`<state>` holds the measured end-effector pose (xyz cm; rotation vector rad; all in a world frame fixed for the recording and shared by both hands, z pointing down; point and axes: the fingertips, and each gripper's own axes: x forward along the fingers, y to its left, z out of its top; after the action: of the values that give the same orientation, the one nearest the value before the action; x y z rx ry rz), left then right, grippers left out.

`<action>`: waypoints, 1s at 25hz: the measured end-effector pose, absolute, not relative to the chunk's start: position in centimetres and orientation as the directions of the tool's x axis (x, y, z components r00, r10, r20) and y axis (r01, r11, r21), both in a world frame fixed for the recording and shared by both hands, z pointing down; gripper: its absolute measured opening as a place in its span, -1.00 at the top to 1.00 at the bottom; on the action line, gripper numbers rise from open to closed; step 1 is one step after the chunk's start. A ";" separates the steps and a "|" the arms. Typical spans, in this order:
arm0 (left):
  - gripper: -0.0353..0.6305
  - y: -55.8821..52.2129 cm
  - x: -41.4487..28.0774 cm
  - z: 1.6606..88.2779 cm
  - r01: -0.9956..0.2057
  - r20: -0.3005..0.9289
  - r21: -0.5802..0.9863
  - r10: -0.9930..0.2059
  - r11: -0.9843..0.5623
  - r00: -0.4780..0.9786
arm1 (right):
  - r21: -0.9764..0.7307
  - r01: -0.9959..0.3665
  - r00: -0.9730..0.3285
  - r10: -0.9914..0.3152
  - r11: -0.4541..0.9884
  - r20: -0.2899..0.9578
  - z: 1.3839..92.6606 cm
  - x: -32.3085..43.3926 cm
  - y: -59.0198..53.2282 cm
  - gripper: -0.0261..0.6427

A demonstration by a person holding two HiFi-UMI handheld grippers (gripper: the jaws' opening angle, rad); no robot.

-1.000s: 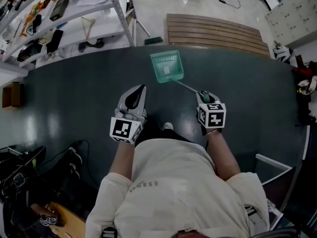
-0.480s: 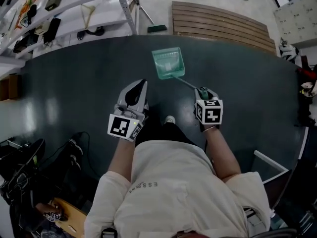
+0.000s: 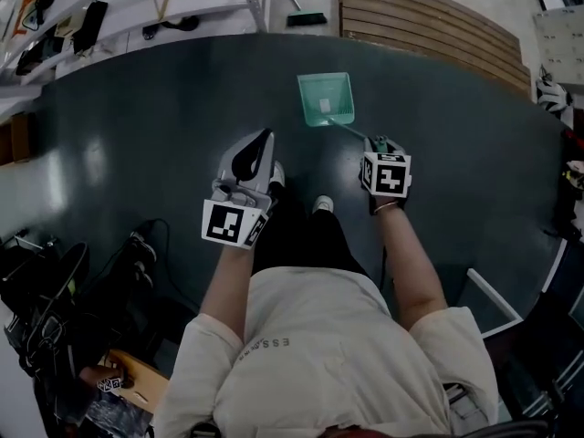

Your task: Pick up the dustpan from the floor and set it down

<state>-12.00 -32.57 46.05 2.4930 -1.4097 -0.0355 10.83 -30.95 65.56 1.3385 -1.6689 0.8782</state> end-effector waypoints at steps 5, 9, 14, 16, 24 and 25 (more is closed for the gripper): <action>0.86 -35.5 -13.4 49.9 -0.847 0.139 0.259 -0.850 -0.465 0.509 | -0.006 -0.984 -0.075 -0.378 0.181 0.923 71.1 9.1 -34.0 0.70; 0.86 -37.0 -13.0 52.3 -0.832 0.170 0.288 -0.830 -0.474 0.531 | -0.004 -0.989 -0.056 -0.342 0.149 0.938 74.4 8.0 -35.3 0.70; 0.86 -38.1 -12.3 54.2 -0.808 0.195 0.306 -0.798 -0.503 0.570 | 0.004 -0.989 -0.043 -0.321 0.147 0.946 77.3 7.2 -36.2 0.70; 0.86 -38.3 -12.5 55.0 -0.805 0.207 0.305 -0.790 -0.509 0.578 | -0.005 -0.989 -0.052 -0.323 0.145 0.945 78.1 6.6 -36.4 0.70; 0.86 -38.4 -13.3 57.4 -0.805 0.247 0.321 -0.776 -0.499 0.580 | -0.022 -0.990 -0.071 -0.356 0.138 0.932 79.1 5.5 -36.0 0.69; 0.86 -38.4 -13.3 57.4 -0.804 0.248 0.322 -0.775 -0.500 0.581 | -0.036 -0.991 -0.080 -0.357 0.129 0.931 79.1 5.3 -36.0 0.69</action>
<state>-13.31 -38.38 57.44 2.4126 -1.2720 0.0982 5.31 -36.00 79.07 1.3506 -1.5760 0.9633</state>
